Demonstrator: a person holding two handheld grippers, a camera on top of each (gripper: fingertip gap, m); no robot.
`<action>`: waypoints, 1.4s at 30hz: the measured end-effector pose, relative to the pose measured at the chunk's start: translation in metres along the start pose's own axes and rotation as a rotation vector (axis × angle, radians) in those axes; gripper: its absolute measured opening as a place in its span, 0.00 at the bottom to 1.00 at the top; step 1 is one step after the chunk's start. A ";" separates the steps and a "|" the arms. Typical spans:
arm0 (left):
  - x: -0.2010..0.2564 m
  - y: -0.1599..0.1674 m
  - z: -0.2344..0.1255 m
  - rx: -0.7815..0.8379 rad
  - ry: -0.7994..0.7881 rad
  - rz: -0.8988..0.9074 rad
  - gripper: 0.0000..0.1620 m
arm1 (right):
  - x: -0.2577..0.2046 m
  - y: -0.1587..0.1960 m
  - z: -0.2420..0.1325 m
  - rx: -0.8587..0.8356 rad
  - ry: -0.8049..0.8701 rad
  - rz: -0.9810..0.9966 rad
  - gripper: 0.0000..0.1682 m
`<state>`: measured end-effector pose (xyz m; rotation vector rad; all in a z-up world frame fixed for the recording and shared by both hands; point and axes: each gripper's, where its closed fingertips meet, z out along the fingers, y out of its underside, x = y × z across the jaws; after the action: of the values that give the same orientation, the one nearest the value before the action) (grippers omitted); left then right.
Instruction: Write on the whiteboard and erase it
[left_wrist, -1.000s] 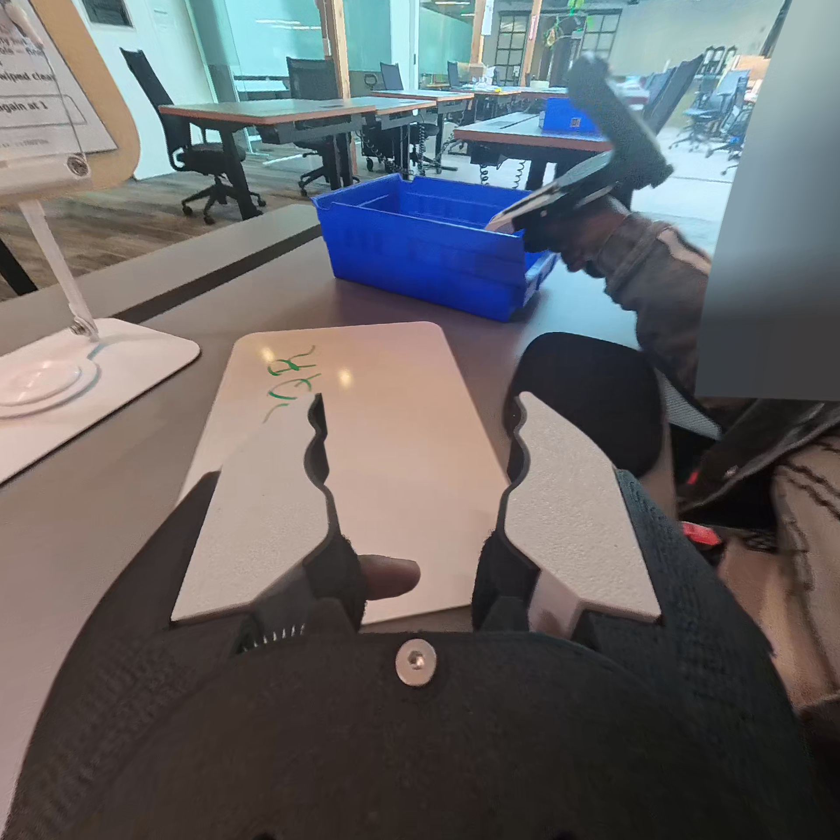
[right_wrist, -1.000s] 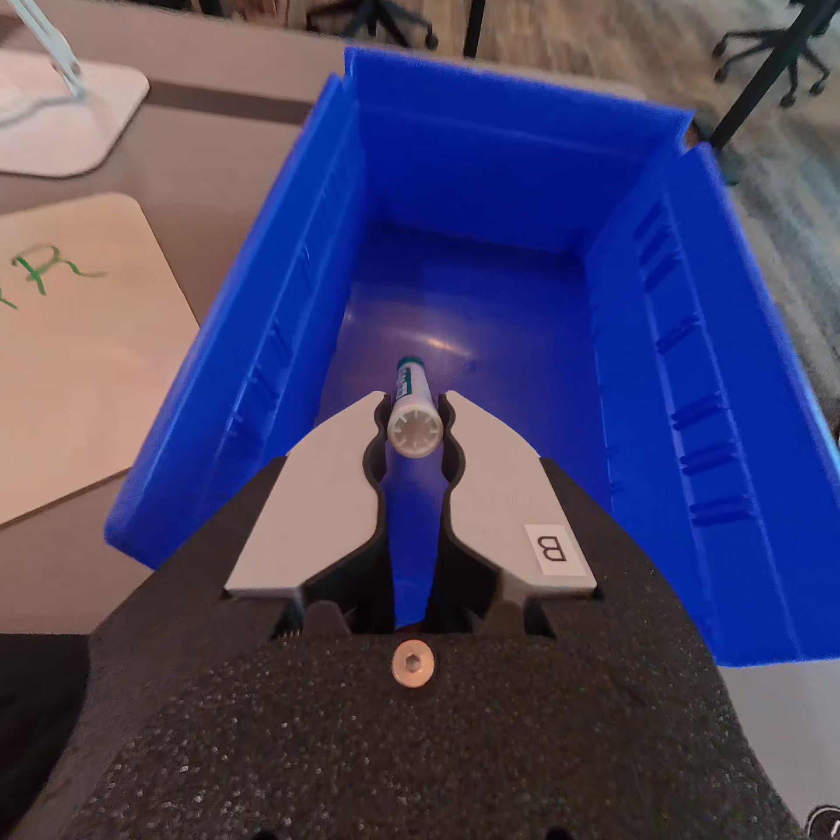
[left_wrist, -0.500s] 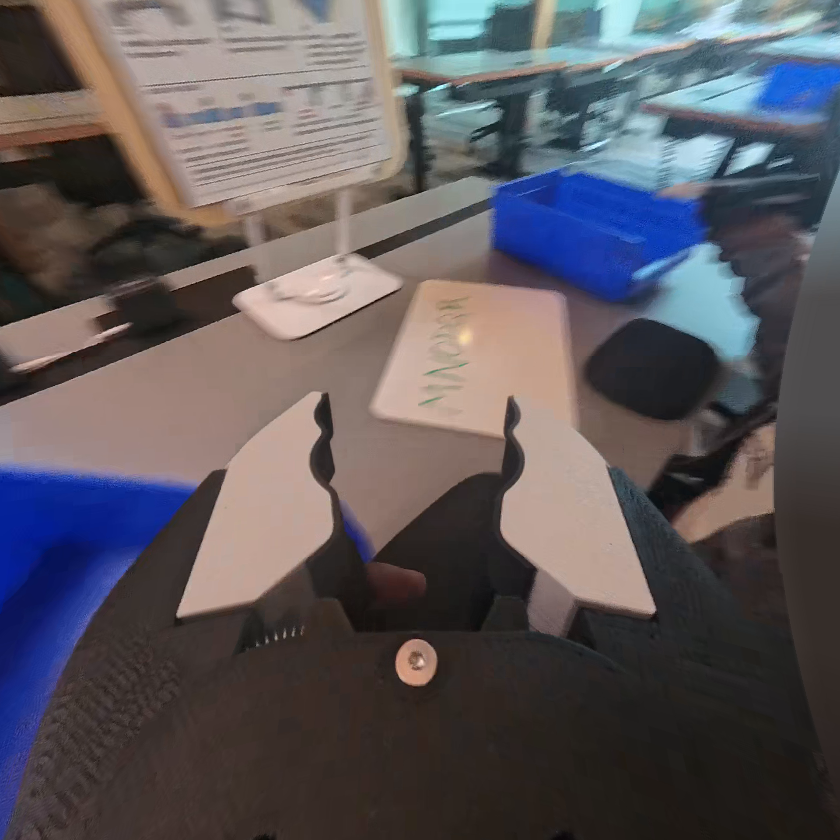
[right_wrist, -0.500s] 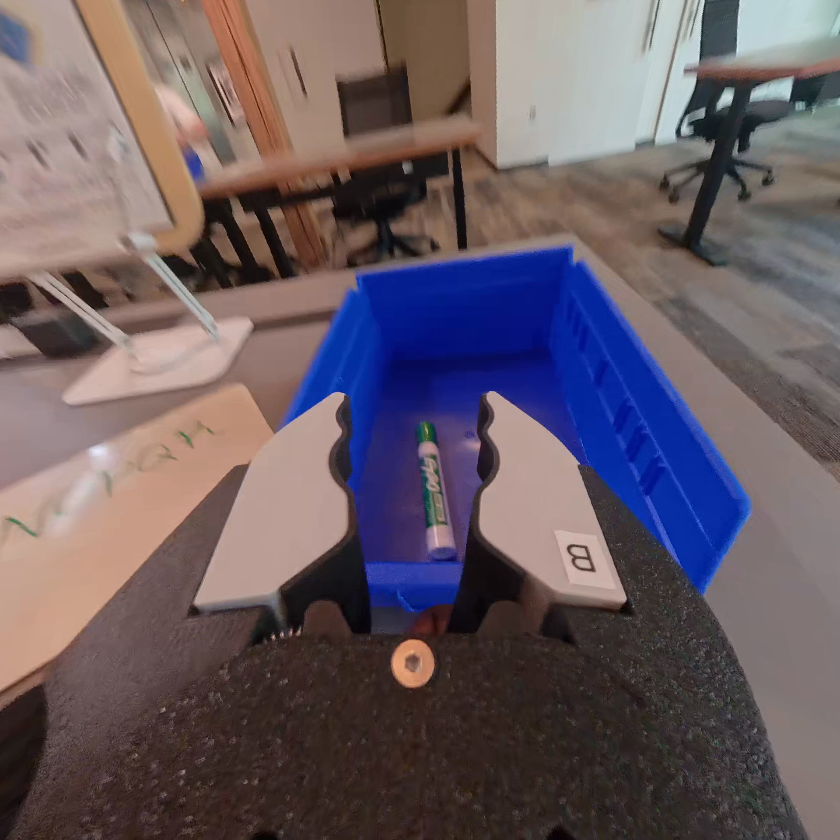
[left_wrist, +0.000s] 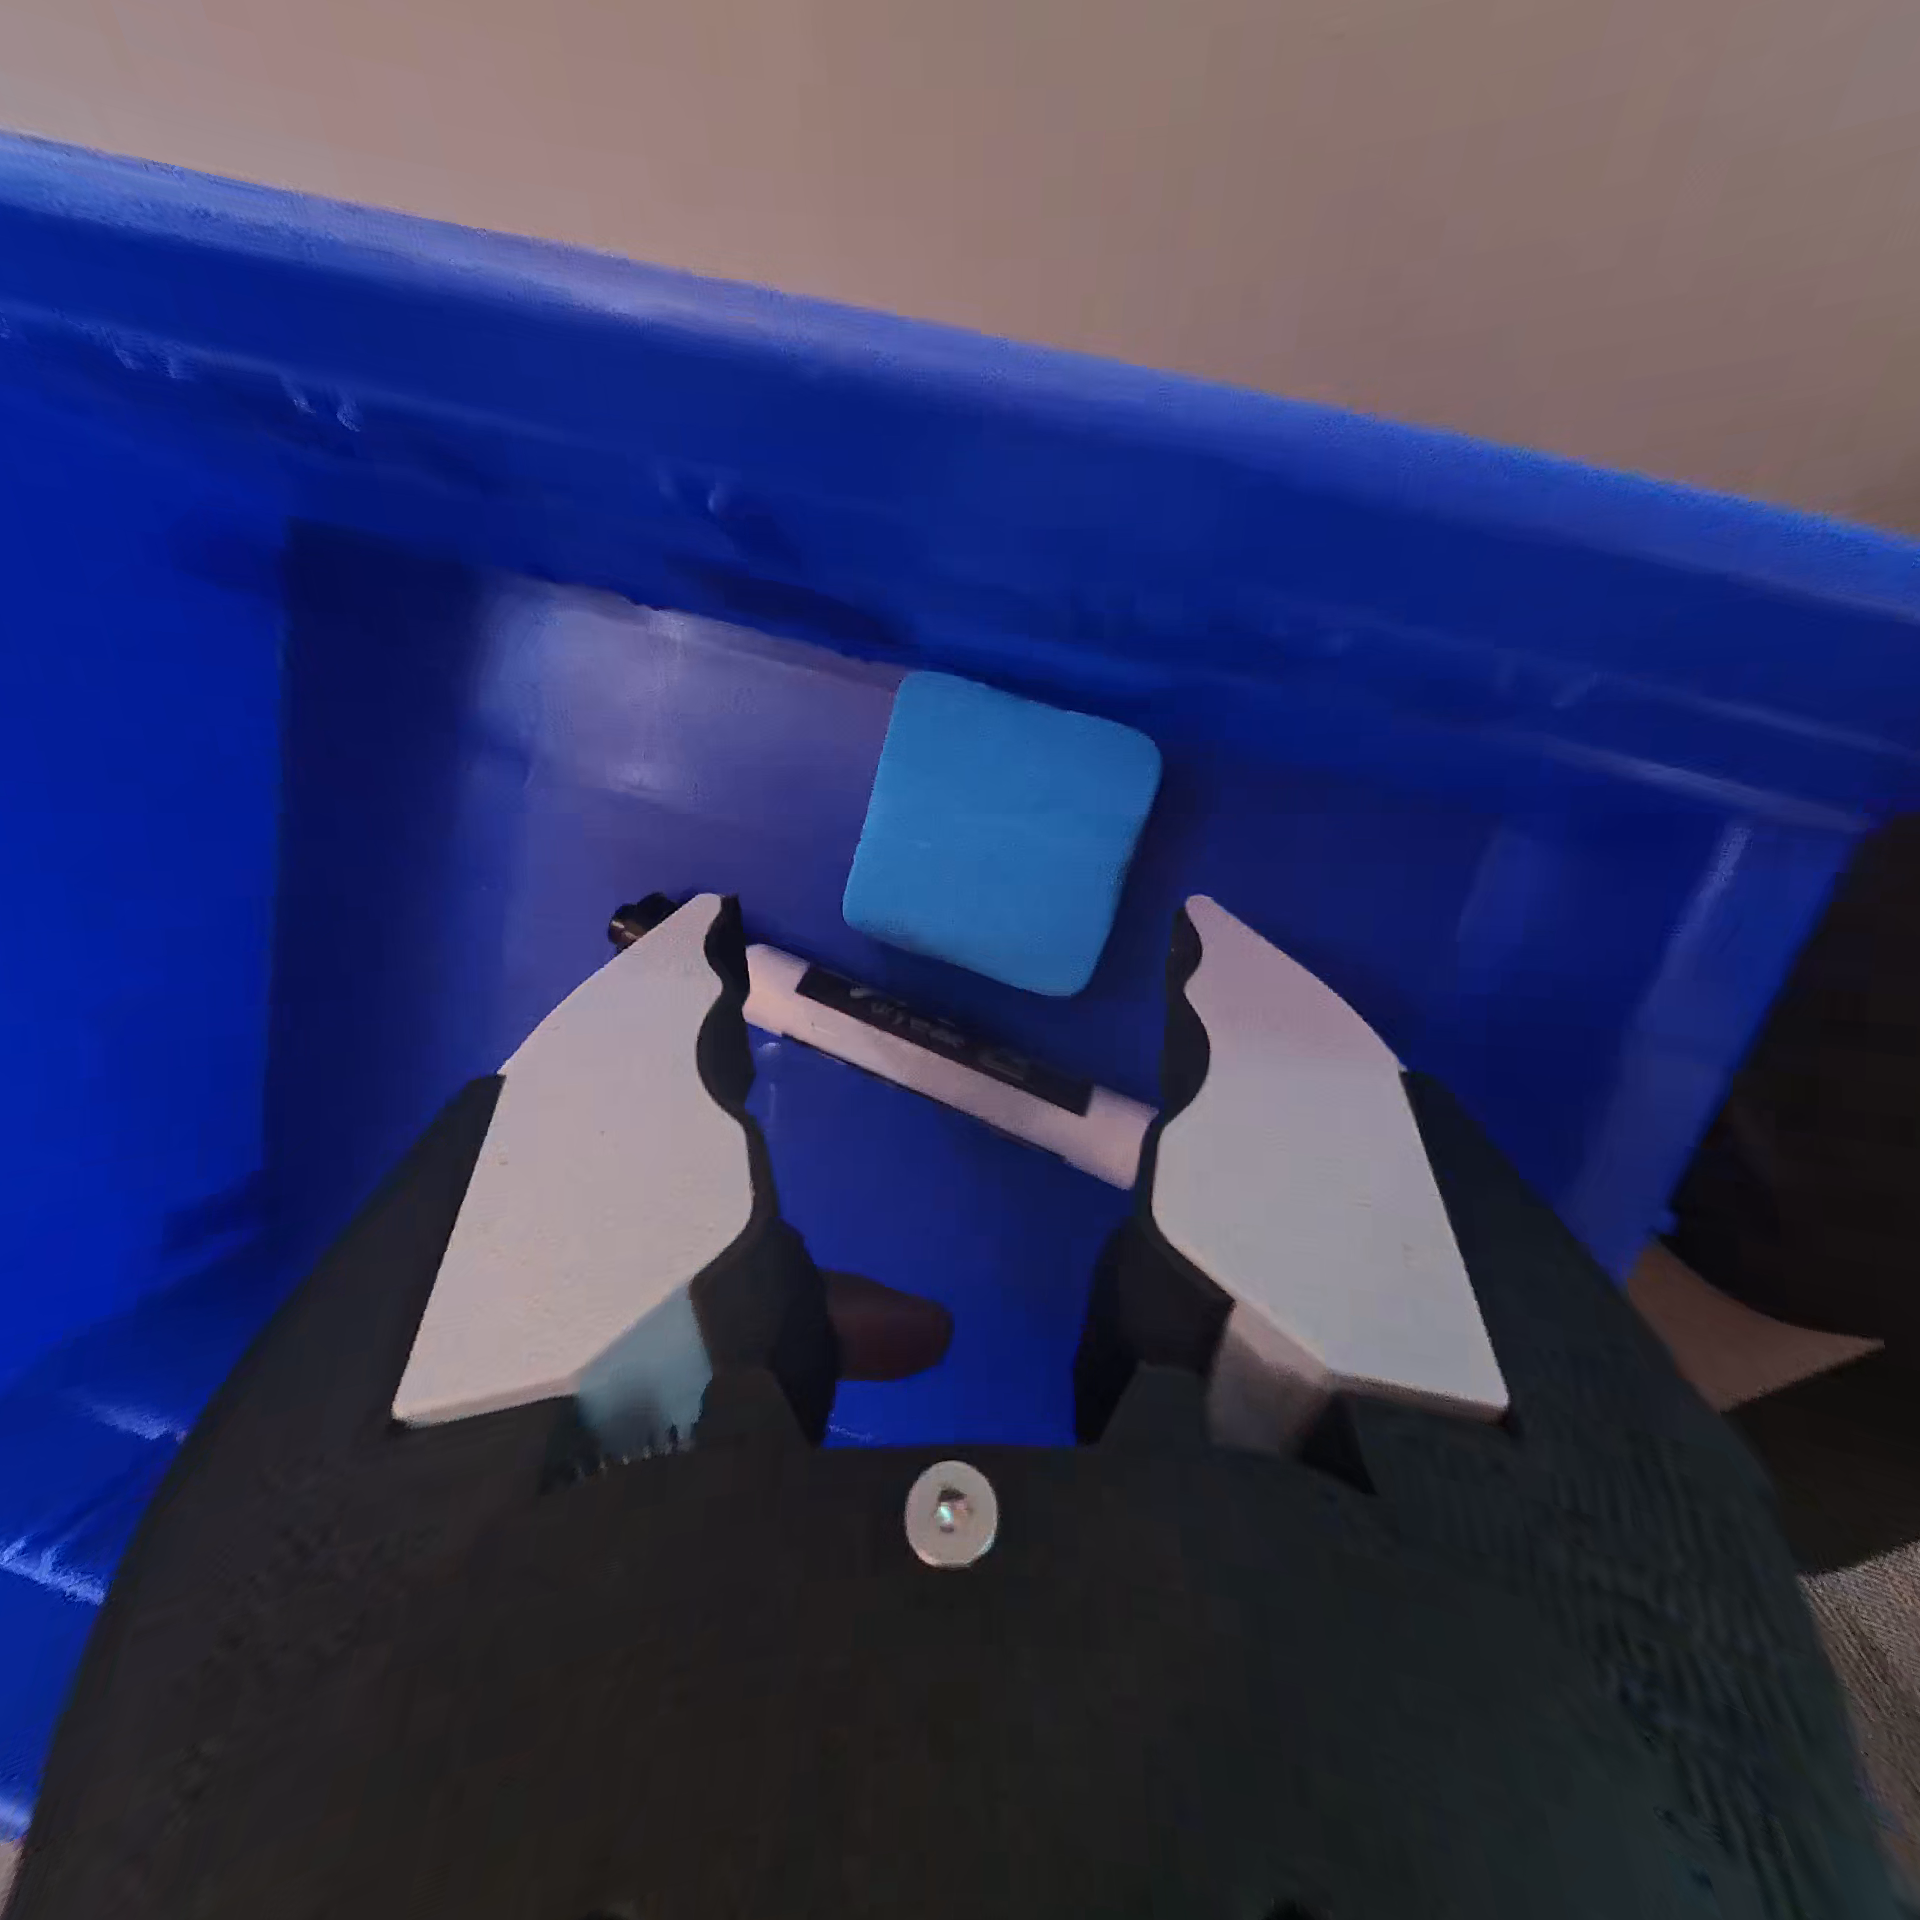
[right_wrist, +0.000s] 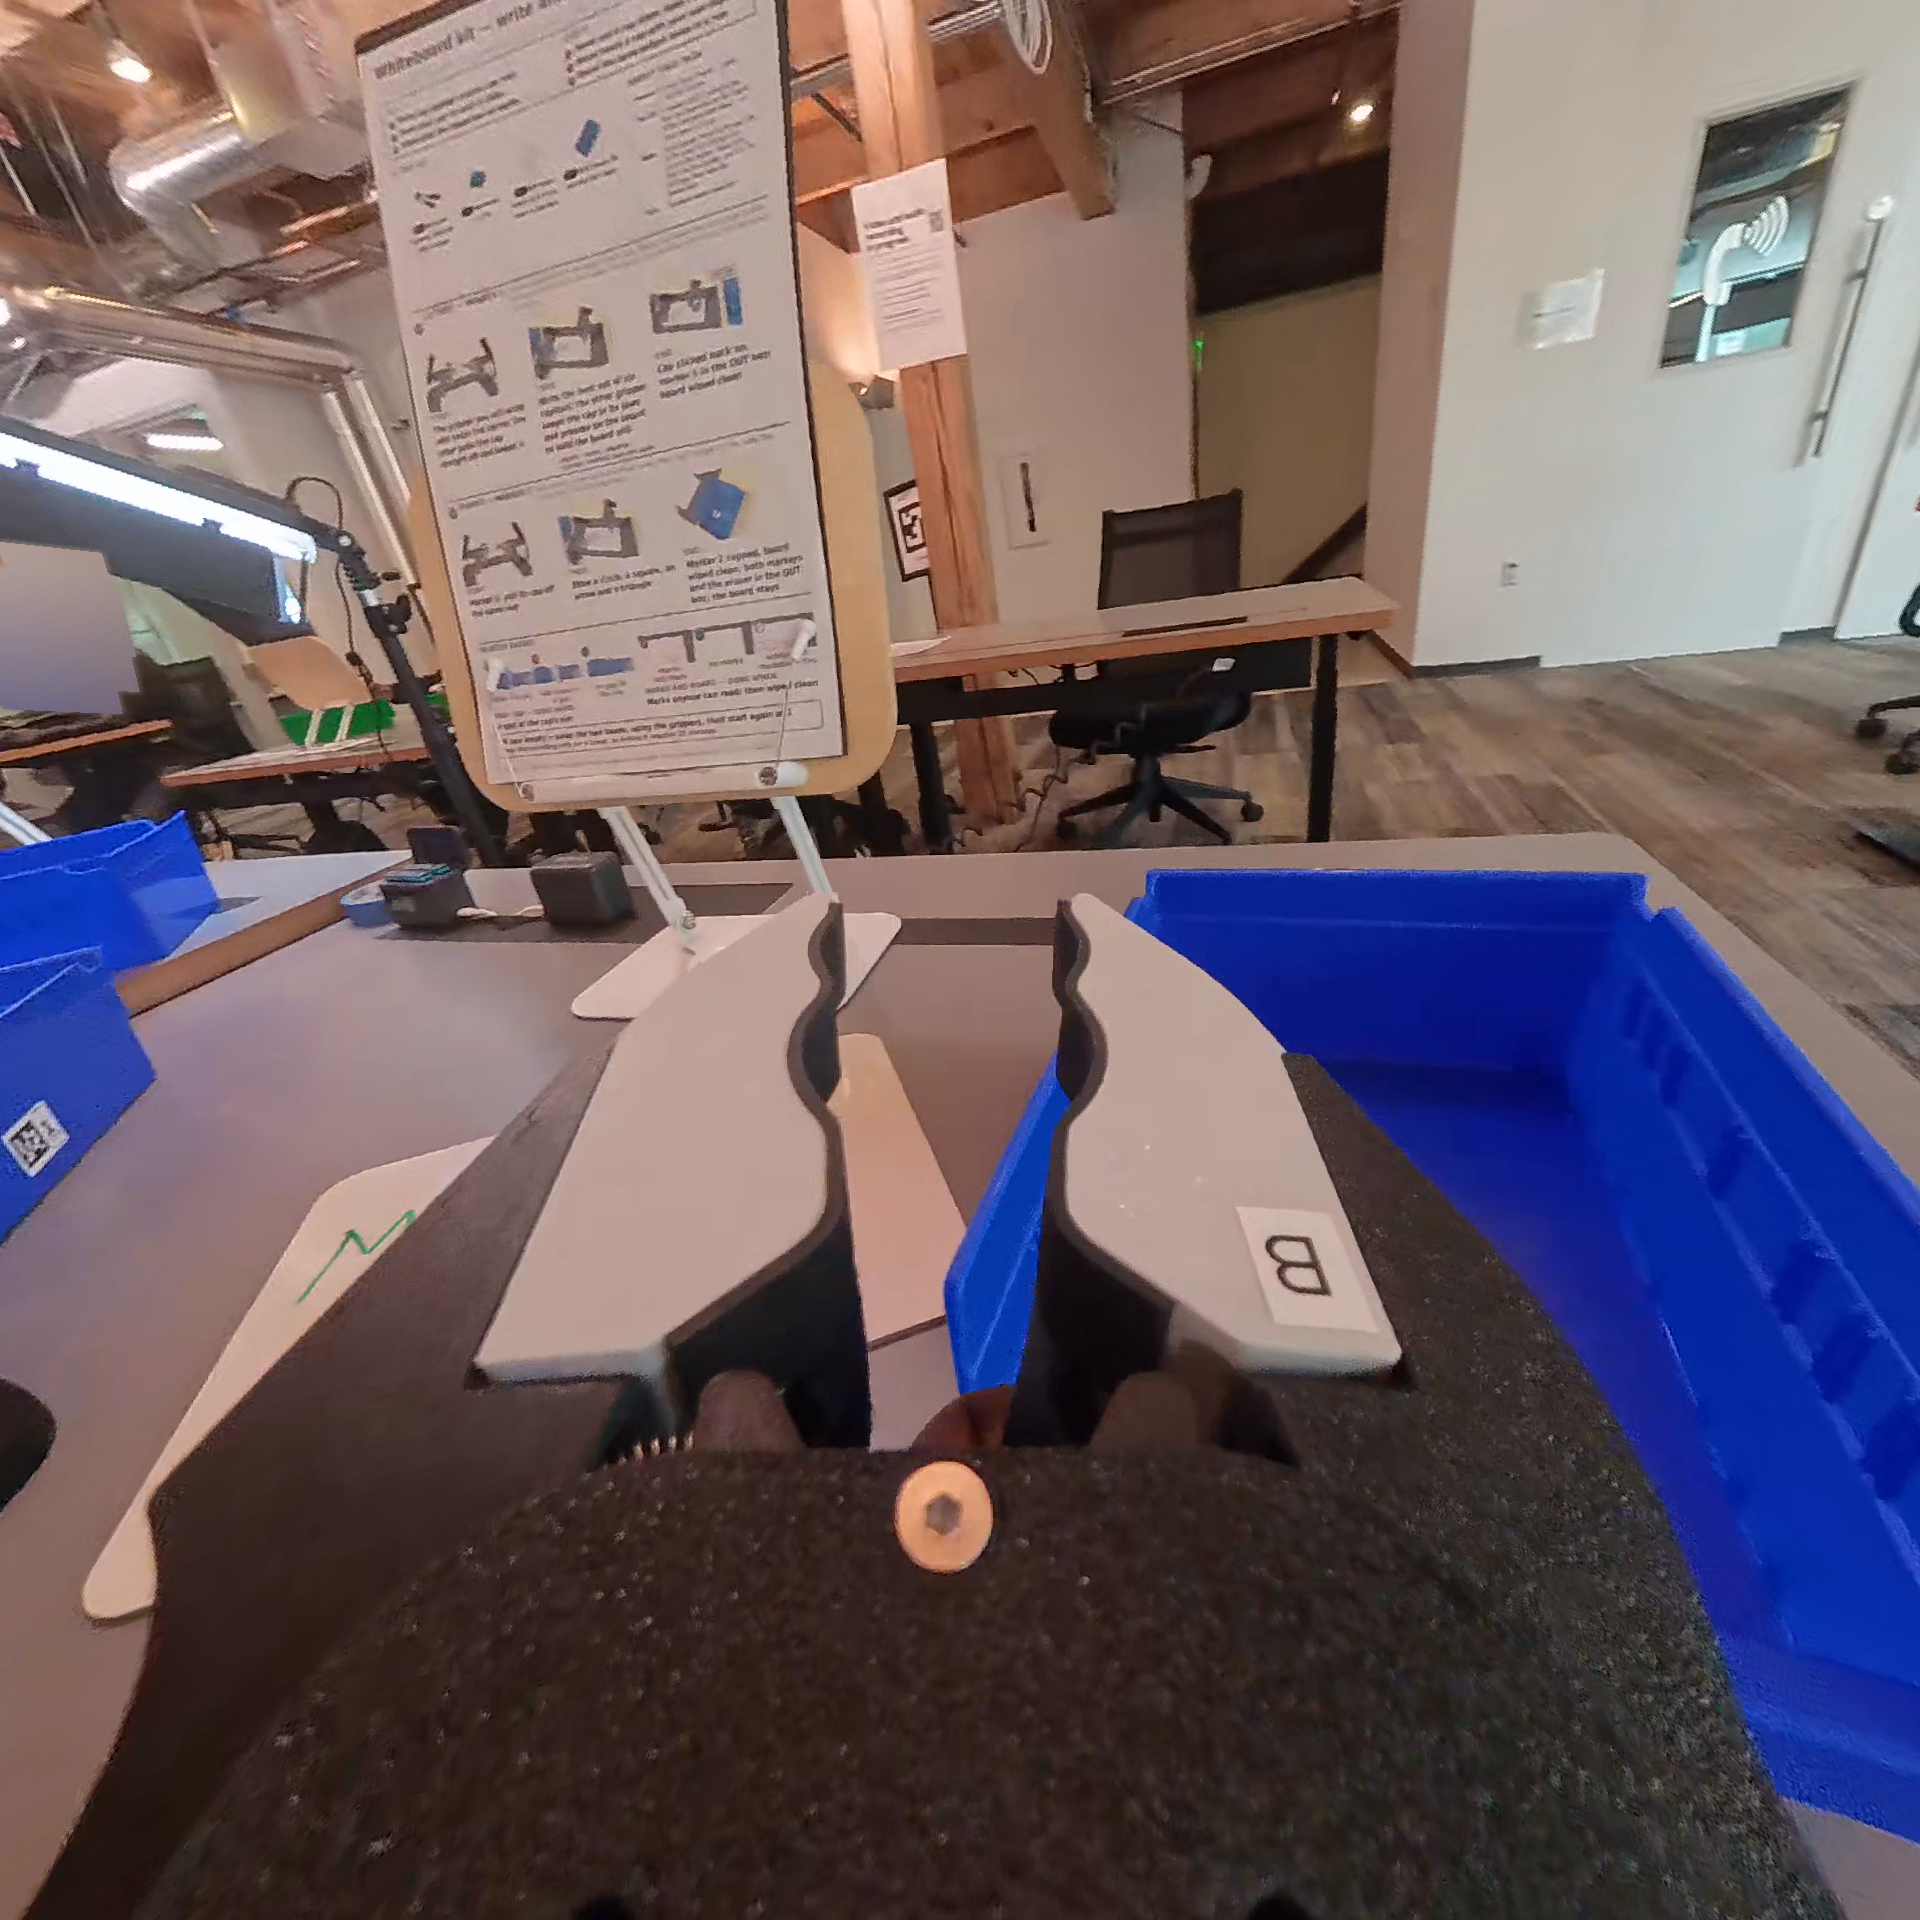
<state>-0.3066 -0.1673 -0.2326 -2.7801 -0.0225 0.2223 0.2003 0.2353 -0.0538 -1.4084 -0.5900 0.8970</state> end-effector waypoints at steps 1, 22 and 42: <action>0.000 0.000 0.004 -0.001 0.002 0.005 0.48 | -0.001 0.001 0.000 -0.010 -0.004 -0.001 0.23; 0.184 -0.138 -0.098 0.375 -0.037 0.858 0.33 | -0.364 0.098 0.052 -0.410 -1.154 -0.568 0.37; 0.215 -0.198 -0.118 0.913 0.448 0.191 0.43 | -0.321 0.100 0.059 -0.157 -1.019 -0.734 0.30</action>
<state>-0.0737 -0.0125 -0.0869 -1.8596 0.3623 -0.2869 -0.0447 0.0010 -0.0949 -0.6536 -1.8310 0.9123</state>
